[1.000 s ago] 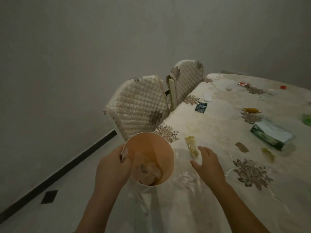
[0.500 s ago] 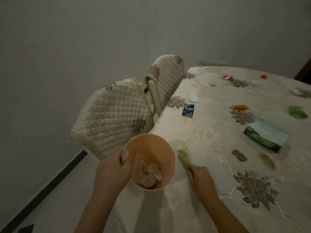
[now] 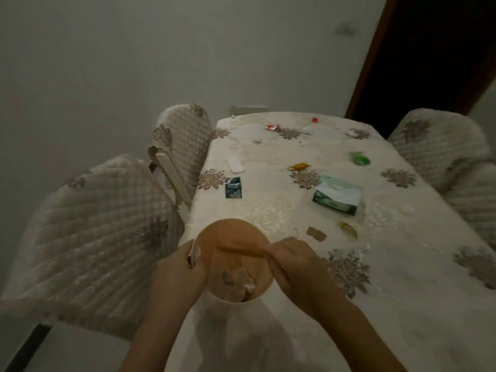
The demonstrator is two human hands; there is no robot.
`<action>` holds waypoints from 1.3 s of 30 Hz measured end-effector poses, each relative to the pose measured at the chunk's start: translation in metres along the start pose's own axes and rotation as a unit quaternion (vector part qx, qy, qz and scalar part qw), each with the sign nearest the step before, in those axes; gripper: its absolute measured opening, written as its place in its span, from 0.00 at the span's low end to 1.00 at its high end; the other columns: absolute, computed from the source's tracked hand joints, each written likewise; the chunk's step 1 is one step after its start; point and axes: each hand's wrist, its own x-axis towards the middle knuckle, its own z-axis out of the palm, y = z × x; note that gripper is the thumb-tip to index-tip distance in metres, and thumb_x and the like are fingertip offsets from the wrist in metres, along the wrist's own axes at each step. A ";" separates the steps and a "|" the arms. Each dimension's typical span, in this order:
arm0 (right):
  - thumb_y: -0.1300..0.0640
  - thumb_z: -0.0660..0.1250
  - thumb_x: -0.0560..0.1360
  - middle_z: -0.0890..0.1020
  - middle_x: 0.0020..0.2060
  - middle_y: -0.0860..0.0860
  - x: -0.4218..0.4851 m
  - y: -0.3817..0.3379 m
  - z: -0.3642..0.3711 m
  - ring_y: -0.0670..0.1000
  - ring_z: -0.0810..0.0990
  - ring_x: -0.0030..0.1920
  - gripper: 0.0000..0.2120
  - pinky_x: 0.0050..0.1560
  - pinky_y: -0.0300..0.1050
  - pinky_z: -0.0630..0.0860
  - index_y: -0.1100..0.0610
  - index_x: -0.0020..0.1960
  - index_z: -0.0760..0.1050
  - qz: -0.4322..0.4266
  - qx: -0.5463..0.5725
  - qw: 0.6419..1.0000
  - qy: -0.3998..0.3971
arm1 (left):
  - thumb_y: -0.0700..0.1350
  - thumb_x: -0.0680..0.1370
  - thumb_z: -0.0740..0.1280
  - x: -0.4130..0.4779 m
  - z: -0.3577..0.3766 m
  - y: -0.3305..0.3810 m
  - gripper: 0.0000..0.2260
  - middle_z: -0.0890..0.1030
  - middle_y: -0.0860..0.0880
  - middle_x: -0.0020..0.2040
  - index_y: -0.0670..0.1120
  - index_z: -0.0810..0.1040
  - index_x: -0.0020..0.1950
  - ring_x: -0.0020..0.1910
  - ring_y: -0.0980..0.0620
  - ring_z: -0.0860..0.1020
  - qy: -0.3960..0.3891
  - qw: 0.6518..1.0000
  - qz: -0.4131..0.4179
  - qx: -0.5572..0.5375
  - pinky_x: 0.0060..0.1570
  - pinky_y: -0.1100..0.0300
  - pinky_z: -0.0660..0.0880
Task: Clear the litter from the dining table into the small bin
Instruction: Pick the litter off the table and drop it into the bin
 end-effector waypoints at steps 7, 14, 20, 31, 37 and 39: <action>0.52 0.58 0.72 0.83 0.43 0.54 -0.017 0.017 0.002 0.51 0.79 0.45 0.14 0.48 0.37 0.71 0.57 0.50 0.77 0.102 0.028 0.994 0.023 | 0.46 0.77 0.60 0.011 0.030 0.021 0.13 0.83 0.44 0.48 0.49 0.78 0.58 0.39 0.50 0.74 -0.037 0.996 0.073 0.026 0.40 0.58 0.68; 0.62 0.66 0.72 0.80 0.55 0.61 -0.026 0.105 -0.001 0.58 0.76 0.57 0.13 0.59 0.42 0.66 0.63 0.57 0.74 0.321 0.024 0.931 0.173 | 0.46 0.76 0.60 0.032 0.053 0.030 0.13 0.77 0.50 0.38 0.50 0.77 0.58 0.36 0.50 0.75 -0.037 0.996 0.065 0.041 0.34 0.58 0.68; 0.59 0.63 0.75 0.69 0.67 0.60 -0.016 0.176 0.046 0.57 0.65 0.67 0.21 0.66 0.46 0.58 0.62 0.66 0.64 0.407 0.033 0.912 -0.033 | 0.48 0.77 0.58 0.056 0.067 0.038 0.15 0.83 0.44 0.47 0.50 0.75 0.63 0.41 0.46 0.78 -0.001 0.997 0.062 0.035 0.41 0.56 0.73; 0.63 0.61 0.75 0.75 0.57 0.63 -0.001 0.217 0.097 0.62 0.71 0.58 0.14 0.57 0.52 0.68 0.62 0.60 0.70 0.353 -0.031 0.931 -0.083 | 0.48 0.73 0.59 0.077 0.080 0.046 0.10 0.77 0.53 0.32 0.52 0.80 0.45 0.38 0.52 0.77 0.052 0.997 0.049 0.004 0.38 0.61 0.71; 0.70 0.64 0.71 0.78 0.42 0.59 0.006 0.194 0.079 0.57 0.76 0.42 0.06 0.40 0.41 0.68 0.62 0.45 0.75 0.334 0.050 0.940 0.048 | 0.42 0.73 0.64 0.077 0.079 0.040 0.12 0.77 0.57 0.39 0.48 0.80 0.55 0.40 0.58 0.75 0.044 0.997 0.056 -0.002 0.40 0.60 0.71; 0.70 0.66 0.70 0.79 0.40 0.56 0.017 0.175 0.058 0.47 0.76 0.39 0.07 0.39 0.30 0.68 0.60 0.44 0.76 0.315 0.088 0.938 0.114 | 0.41 0.73 0.65 0.074 0.079 0.040 0.12 0.78 0.53 0.42 0.49 0.79 0.56 0.40 0.58 0.76 0.034 0.997 0.060 -0.015 0.39 0.63 0.70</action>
